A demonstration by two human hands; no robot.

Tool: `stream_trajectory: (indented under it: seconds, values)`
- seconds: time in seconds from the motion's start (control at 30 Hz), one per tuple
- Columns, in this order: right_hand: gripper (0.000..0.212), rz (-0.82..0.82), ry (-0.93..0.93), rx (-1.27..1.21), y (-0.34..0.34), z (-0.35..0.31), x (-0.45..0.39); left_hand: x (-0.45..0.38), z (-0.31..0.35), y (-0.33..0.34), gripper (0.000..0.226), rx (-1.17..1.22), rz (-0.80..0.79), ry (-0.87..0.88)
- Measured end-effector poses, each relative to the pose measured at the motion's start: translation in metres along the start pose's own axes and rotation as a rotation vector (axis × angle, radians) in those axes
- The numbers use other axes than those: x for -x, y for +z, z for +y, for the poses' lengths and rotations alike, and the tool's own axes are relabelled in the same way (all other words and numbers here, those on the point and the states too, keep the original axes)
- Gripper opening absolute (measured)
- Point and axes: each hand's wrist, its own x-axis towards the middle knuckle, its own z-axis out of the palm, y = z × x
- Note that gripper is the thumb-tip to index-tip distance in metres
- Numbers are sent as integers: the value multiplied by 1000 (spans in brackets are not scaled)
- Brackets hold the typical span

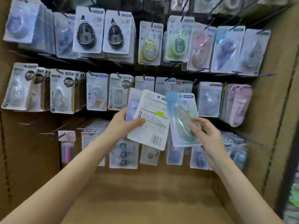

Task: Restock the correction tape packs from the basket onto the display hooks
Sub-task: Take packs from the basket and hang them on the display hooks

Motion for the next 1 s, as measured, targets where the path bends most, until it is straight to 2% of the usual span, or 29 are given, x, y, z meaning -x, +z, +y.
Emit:
stream_trajectory:
  seconds: [0.17,0.33,0.73,0.8,0.9,1.0]
  values:
    - [21,184,-94,139,-43,7,-14,-24,9,35,21,9,39,6]
    - [36,345,-148,278,-73,8,-36,-40,11,60,30,-1,2,-2]
    - [43,294,-197,462,-100,13,-83,-51,-7,93,18,51,-67,-19]
    - [44,317,-223,571,-101,13,-84,-53,-10,97,18,46,-73,-16]
    - [46,371,-293,934,-102,10,-82,-55,-12,101,20,32,-71,-16]
    - [47,386,-298,1140,-98,10,-84,-56,-13,104,32,40,-75,-37]
